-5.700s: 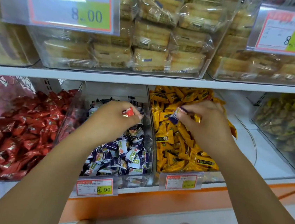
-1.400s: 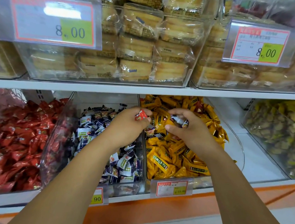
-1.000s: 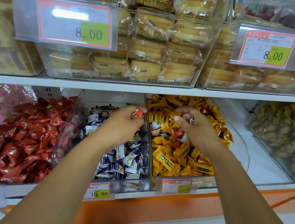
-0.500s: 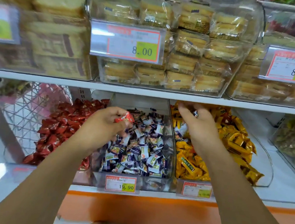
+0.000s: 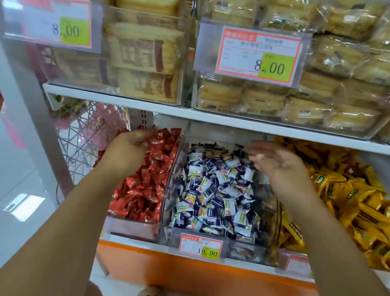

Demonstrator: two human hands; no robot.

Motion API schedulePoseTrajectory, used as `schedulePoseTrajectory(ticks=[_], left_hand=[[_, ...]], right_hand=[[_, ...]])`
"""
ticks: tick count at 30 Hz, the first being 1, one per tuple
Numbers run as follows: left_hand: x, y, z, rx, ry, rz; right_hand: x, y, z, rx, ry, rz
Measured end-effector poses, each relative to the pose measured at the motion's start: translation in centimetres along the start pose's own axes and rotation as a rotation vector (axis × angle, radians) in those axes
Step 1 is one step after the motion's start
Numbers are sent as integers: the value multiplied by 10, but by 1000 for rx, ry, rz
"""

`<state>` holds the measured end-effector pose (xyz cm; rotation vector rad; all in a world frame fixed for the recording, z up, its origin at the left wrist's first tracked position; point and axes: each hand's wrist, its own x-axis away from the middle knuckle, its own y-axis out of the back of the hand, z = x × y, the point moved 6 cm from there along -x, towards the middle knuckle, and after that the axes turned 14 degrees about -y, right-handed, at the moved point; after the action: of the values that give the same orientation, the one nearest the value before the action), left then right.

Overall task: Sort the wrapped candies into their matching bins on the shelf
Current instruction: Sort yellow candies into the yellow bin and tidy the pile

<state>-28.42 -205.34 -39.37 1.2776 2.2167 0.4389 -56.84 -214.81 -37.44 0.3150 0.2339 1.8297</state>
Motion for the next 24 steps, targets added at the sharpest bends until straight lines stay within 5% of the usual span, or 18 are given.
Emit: schedulePoseTrajectory(ticks=[7, 13, 18, 24], left_hand=[[-2, -32, -49, -158, -192, 69], [26, -115, -117, -104, -397, 350], [37, -167, -141, -116, -472, 511], [34, -193, -140, -142, -541, 559]], right_hand=[[8, 83, -12, 157, -118, -123], [8, 113, -32, 319, -107, -152], [6, 107, -52, 705, -258, -50], [4, 88, -54, 971, -171, 45]])
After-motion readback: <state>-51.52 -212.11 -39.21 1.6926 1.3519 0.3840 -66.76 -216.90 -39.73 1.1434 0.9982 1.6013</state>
